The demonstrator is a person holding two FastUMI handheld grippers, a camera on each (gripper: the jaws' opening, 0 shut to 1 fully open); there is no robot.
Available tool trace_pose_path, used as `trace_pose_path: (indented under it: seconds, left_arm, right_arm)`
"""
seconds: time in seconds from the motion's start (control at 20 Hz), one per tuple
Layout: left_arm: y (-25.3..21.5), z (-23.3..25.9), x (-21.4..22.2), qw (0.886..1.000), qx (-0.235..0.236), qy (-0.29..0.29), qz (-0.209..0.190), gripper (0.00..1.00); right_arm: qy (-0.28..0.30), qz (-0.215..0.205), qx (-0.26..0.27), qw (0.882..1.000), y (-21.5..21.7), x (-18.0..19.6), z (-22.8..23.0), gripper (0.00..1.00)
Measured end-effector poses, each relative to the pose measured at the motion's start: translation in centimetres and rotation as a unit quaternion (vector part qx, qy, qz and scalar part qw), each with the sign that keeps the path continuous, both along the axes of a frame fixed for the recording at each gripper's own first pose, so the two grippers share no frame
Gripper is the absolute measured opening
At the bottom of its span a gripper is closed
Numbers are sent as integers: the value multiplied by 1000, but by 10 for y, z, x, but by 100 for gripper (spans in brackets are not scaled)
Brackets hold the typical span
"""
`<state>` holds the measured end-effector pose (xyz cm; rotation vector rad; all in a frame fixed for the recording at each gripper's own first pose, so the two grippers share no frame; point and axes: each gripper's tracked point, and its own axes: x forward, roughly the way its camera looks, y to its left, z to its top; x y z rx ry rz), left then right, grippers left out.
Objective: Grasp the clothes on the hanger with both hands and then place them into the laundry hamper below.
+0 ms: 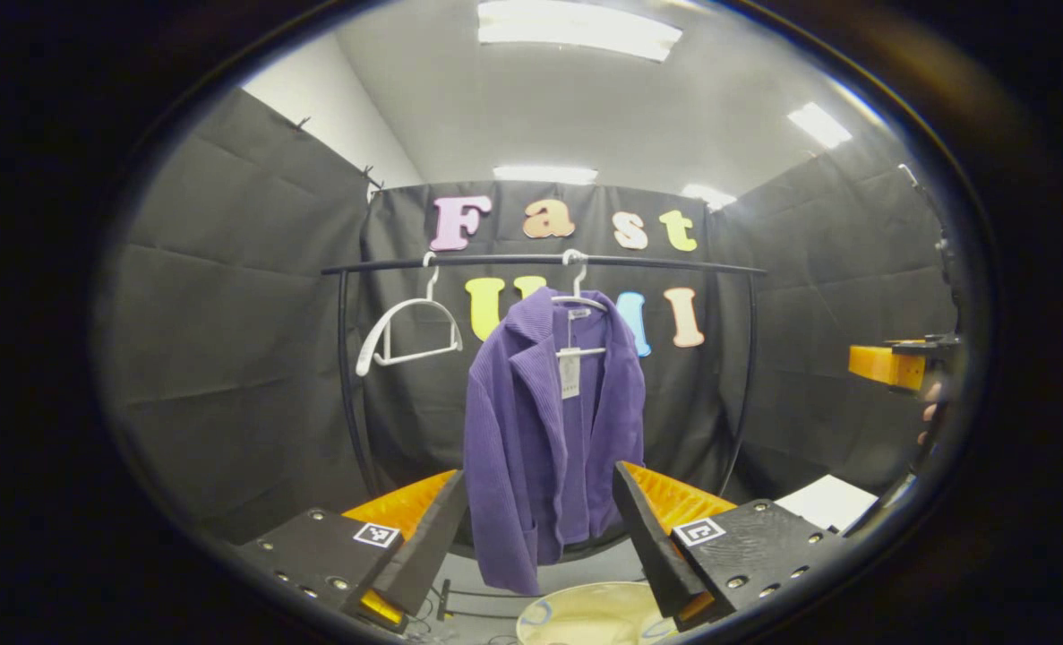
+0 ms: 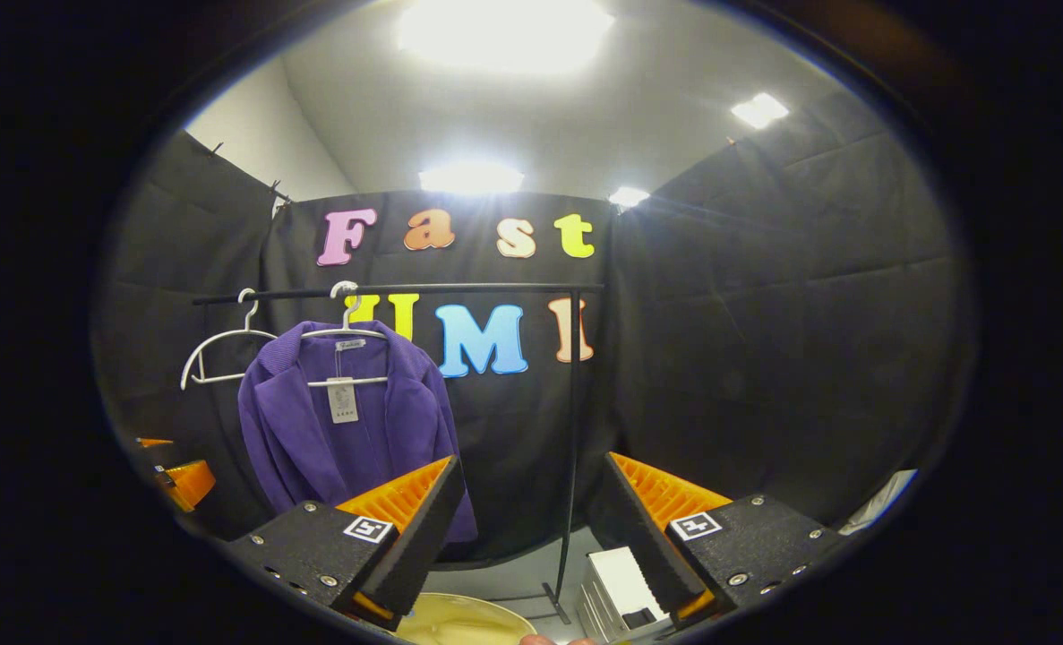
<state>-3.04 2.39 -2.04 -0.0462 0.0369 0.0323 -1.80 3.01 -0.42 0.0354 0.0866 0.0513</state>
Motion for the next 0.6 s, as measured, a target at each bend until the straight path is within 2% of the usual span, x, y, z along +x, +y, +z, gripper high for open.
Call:
trace_pose_path:
  seconds: [0.05,0.2,0.45,0.6]
  left_arm:
    - [4,1,-1,1000,-2,-1,5,99]
    - [8,5,1,1000,-15,2,11,89]
    - [7,20,31,999,-31,7,22,89]
    - [9,27,57,998,-46,20,43,99]
  right_arm:
    - [0,13,-2,1000,8,2,4,96]
    - [-5,54,-7,999,31,14,19,96]
    - [-4,94,6,996,56,53,30,96]
    - [6,117,22,993,75,93,26,96]
